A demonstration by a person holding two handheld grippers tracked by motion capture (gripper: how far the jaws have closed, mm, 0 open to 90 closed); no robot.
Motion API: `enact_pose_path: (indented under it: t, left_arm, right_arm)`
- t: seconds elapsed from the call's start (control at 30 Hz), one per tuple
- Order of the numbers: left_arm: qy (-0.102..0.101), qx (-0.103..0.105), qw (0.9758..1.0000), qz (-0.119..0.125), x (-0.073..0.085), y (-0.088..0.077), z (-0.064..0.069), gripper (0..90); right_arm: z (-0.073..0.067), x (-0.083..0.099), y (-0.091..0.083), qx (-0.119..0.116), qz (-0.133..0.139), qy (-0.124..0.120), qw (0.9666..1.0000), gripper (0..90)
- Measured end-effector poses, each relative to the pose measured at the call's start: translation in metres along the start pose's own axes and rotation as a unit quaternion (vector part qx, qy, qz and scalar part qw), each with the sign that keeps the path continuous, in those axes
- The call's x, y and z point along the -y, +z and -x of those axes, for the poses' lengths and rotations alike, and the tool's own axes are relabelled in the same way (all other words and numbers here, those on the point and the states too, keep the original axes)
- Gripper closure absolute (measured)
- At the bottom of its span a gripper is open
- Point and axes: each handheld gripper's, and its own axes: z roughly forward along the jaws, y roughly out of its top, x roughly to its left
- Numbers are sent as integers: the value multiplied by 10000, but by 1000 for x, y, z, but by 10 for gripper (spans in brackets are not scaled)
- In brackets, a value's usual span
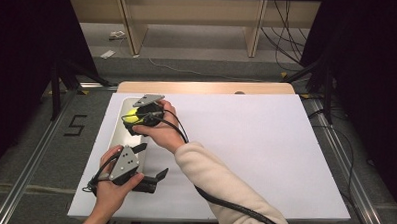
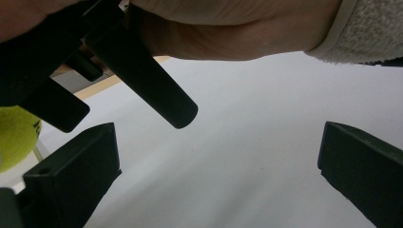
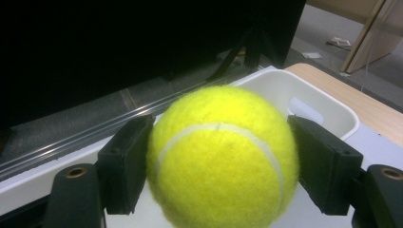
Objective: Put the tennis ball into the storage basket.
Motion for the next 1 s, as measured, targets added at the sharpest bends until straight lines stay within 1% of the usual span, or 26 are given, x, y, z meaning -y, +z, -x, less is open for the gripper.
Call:
enact_pose_path:
  t: [0.23, 1.0]
  left_arm:
    - [4, 5, 10000, -3, 0, 0, 0, 0]
    - [25, 5, 10000, -11, 0, 0, 0, 0]
  right_arm:
    - [-1, 0, 5, -11, -35, -15, 10000, 274]
    - [-1, -3, 10, -13, -83, -63, 9999, 273]
